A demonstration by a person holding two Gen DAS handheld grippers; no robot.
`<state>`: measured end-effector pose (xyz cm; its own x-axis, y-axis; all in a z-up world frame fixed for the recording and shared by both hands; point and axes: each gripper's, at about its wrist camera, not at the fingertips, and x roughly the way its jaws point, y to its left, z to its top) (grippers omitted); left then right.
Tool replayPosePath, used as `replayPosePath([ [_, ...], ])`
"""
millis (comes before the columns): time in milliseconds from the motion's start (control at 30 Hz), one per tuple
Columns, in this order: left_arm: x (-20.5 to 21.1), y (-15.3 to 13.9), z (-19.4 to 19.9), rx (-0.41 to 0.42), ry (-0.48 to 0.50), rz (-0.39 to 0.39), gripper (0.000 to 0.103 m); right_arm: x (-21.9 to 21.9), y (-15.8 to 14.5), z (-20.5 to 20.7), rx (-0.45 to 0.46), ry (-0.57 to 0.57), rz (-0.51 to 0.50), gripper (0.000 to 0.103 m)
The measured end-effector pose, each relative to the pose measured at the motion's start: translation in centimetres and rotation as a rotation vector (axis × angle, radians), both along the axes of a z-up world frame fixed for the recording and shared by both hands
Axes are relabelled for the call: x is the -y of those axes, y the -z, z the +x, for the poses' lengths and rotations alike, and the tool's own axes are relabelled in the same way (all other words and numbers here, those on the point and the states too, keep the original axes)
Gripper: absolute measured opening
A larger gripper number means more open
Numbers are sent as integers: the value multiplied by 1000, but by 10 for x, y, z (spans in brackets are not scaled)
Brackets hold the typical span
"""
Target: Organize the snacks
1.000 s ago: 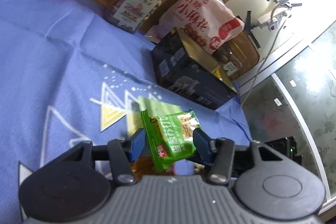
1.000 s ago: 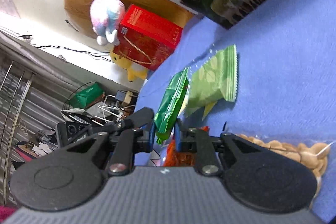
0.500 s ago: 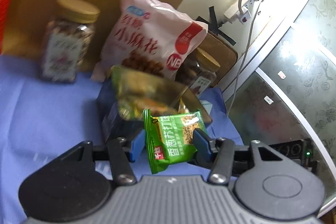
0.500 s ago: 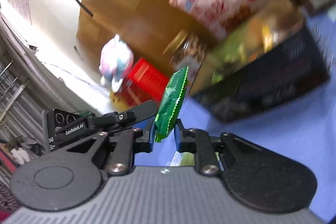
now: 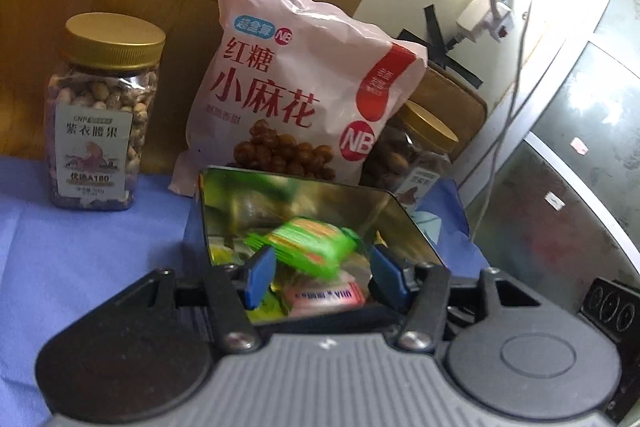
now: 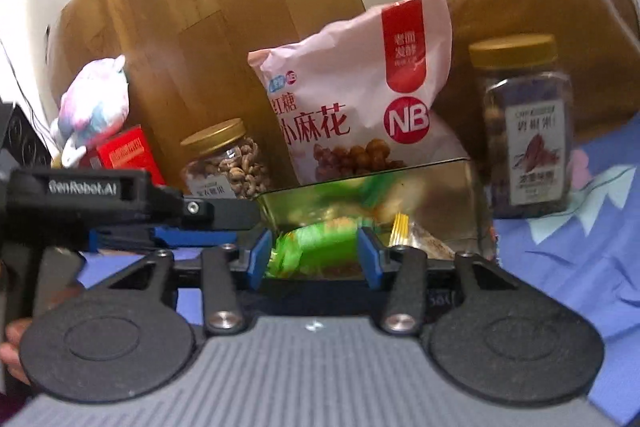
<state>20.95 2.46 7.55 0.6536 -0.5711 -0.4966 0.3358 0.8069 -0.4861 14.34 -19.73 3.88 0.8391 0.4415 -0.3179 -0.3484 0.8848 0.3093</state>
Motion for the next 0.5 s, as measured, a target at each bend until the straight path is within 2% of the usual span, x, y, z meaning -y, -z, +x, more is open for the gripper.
replayPosePath([
  [133, -14, -2, -25, 27, 8, -11, 54, 8, 5, -27, 60, 31, 10, 51],
  [200, -26, 0, -40, 25, 5, -24, 57, 10, 10, -45, 69, 10, 34, 51],
  [267, -37, 8, -54, 6, -4, -25, 57, 4, 9, -50, 35, -29, 40, 52],
  [367, -56, 25, -72, -48, -40, -21, 58, -9, 24, -49, -59, -156, 18, 54],
  [433, -70, 36, -80, -86, -73, -21, 58, -24, 29, -48, -100, -216, -53, 55],
  [500, -84, 47, -87, -129, -109, -35, 58, -38, 31, -49, -104, -257, -129, 64],
])
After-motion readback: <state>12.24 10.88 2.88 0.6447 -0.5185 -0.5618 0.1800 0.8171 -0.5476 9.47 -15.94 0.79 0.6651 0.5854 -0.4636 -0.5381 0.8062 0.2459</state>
